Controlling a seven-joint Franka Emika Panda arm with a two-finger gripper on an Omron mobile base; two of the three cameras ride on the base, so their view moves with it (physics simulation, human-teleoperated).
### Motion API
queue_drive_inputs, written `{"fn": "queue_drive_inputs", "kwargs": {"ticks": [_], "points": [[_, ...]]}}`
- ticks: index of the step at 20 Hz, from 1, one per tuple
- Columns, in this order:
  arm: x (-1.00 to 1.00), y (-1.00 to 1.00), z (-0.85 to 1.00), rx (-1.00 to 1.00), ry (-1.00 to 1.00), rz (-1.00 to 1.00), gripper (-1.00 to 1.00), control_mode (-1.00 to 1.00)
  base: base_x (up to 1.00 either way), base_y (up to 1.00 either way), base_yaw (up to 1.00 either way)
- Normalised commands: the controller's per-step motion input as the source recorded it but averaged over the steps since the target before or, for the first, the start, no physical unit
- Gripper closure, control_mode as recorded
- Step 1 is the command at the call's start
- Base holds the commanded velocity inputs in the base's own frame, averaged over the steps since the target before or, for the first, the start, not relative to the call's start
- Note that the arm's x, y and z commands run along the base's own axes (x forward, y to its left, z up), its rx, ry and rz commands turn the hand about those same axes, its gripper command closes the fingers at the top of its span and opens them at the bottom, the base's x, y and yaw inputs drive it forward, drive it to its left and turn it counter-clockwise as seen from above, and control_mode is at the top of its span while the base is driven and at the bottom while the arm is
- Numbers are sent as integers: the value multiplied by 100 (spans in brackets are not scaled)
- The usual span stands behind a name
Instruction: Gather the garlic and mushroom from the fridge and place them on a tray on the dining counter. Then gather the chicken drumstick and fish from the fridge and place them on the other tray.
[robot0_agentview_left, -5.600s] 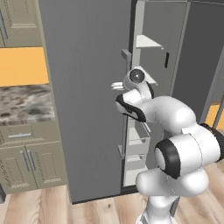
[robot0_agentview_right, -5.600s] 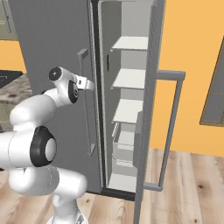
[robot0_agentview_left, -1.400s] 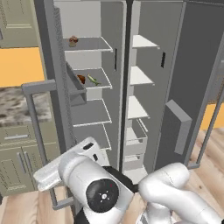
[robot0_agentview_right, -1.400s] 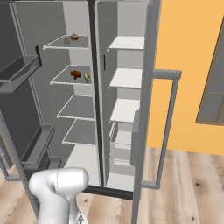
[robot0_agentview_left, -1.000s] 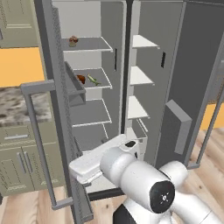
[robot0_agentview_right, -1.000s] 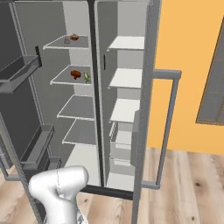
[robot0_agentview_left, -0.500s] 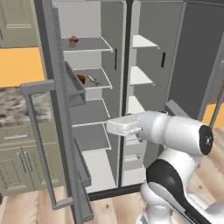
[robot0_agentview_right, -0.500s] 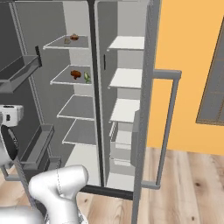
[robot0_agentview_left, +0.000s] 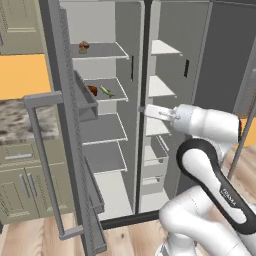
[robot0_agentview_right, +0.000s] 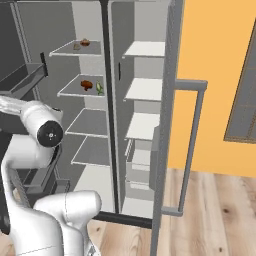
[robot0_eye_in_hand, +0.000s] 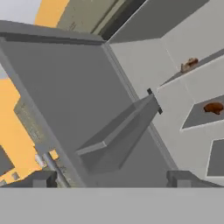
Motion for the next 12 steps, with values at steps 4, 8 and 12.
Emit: {"fn": "queue_drive_inputs", "kwargs": {"ticks": [4,8,12], "points": [[100,1,-8,27,8,17,-100,-100,0,0,0],[100,30,-8,19,20,17,-100,-100,0,0,0],[84,49,-4,11,27,17,-100,-100,0,0,0]]}}
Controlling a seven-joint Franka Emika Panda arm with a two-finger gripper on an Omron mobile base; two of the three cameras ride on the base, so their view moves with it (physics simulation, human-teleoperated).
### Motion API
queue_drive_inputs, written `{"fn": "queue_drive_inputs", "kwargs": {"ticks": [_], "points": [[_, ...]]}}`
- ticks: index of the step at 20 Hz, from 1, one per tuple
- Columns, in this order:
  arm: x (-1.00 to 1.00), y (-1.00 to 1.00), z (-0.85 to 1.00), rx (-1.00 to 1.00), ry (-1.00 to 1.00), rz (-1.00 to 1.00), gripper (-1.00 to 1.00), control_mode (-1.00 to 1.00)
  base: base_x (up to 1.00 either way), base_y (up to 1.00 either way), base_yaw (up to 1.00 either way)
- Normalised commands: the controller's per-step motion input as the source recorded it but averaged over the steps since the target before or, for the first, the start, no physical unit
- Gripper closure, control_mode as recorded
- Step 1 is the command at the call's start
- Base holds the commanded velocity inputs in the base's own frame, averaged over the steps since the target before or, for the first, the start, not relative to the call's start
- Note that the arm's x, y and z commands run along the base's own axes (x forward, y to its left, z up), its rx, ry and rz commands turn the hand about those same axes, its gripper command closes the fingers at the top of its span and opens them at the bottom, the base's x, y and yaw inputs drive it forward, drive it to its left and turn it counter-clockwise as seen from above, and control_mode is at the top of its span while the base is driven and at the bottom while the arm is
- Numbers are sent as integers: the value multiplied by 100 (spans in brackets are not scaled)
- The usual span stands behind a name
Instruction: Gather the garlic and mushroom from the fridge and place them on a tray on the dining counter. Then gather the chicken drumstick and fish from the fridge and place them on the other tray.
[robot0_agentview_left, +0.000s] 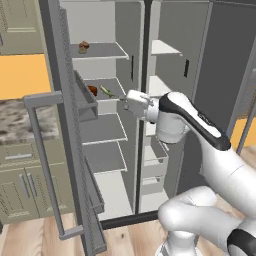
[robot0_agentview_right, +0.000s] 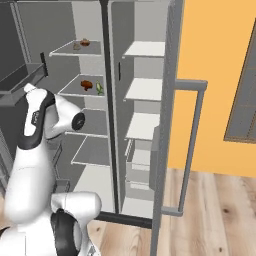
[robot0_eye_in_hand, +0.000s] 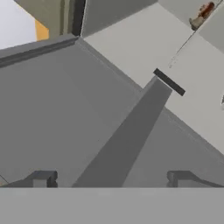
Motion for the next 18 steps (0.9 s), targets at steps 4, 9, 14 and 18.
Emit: {"fn": "queue_drive_inputs", "kwargs": {"ticks": [4,9,14,18], "points": [[59,61,-8,4,22,15,-100,-100,0,0,0],[39,71,-1,1,16,13,-100,-100,0,0,0],[20,83,0,0,10,11,-100,-100,0,0,0],[22,93,0,0,8,7,-100,-100,0,0,0]]}}
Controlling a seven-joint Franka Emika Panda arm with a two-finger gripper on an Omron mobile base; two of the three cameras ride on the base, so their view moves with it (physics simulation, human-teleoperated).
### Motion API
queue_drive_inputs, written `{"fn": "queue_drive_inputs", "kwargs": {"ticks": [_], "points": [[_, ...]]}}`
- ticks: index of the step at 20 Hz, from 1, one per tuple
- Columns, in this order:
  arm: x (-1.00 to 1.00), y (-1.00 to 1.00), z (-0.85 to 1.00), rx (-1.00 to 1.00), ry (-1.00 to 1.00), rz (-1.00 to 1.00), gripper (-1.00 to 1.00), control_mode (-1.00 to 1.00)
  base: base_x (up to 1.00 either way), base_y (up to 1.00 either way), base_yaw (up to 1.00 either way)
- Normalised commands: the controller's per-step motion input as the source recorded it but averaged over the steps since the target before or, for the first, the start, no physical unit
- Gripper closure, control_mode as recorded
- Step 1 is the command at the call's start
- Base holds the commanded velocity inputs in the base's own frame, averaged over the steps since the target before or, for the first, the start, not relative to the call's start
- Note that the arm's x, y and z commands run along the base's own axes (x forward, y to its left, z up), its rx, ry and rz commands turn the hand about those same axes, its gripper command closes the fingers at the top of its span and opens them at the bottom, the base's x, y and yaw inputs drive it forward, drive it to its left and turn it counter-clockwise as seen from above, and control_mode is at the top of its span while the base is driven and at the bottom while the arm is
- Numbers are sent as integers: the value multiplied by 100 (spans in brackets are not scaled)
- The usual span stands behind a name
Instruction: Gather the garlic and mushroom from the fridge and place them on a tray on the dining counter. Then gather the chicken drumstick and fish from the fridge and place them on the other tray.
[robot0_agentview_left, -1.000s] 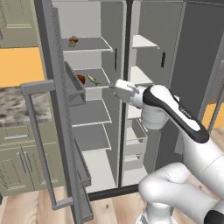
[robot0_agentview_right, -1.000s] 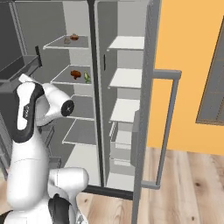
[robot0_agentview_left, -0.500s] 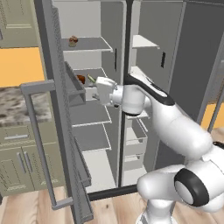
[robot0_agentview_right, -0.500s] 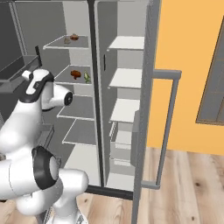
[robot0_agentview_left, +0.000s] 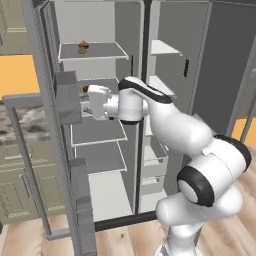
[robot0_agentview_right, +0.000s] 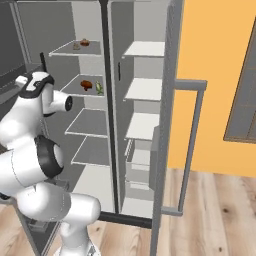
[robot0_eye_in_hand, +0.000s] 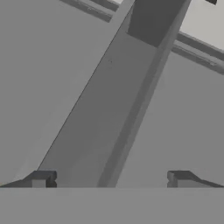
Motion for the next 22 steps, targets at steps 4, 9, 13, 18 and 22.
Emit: {"fn": "queue_drive_inputs", "kwargs": {"ticks": [4,9,13,18,22], "points": [[15,98,0,0,5,4,-100,-100,0,0,0],[-23,46,8,-9,-8,-1,-100,-100,0,0,0],[-72,0,41,-18,-31,-6,-100,-100,0,0,0],[-66,-7,44,-14,-19,-11,-100,-100,0,0,0],[-31,-45,15,-14,-1,-25,-100,-100,0,0,0]]}}
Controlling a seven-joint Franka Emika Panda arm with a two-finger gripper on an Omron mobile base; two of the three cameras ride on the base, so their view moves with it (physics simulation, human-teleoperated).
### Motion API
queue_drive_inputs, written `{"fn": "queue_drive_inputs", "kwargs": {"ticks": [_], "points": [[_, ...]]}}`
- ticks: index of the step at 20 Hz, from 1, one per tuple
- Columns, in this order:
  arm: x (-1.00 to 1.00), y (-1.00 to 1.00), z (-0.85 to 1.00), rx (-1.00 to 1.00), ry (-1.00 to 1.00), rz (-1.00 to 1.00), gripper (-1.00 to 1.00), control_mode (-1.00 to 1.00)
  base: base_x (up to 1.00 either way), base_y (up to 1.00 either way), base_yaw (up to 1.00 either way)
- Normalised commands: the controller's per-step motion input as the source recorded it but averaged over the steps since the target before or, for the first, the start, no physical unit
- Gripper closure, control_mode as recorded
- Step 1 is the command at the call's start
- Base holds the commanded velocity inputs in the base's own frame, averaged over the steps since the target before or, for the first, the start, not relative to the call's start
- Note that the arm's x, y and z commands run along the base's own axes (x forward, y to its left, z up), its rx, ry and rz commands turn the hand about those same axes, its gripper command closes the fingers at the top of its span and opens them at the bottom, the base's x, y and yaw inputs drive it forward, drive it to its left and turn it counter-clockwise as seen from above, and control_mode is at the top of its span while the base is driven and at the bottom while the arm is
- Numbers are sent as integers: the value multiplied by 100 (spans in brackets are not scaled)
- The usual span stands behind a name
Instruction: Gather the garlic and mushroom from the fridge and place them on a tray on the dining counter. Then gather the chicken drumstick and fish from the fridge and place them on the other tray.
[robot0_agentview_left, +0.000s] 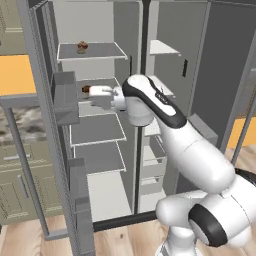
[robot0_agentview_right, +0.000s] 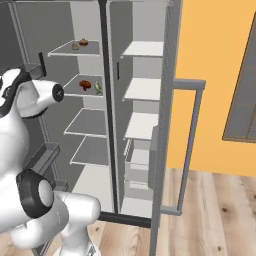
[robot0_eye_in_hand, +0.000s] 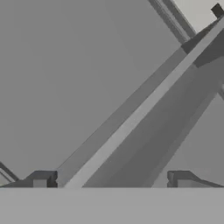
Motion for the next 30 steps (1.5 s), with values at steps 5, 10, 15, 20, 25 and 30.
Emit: {"fn": "queue_drive_inputs", "kwargs": {"ticks": [5,10,15,20,25,30], "points": [[-23,-50,0,-13,1,-33,-100,-100,0,0,0],[-9,-58,0,-15,5,-31,-100,-100,0,0,0],[-7,-76,0,-11,13,-24,-100,-100,0,0,0],[-14,-68,0,-9,11,-18,-100,-100,0,0,0],[-15,-41,0,-18,8,-16,-100,-100,0,0,0],[-7,-11,-9,-26,12,-3,-100,-100,0,0,0]]}}
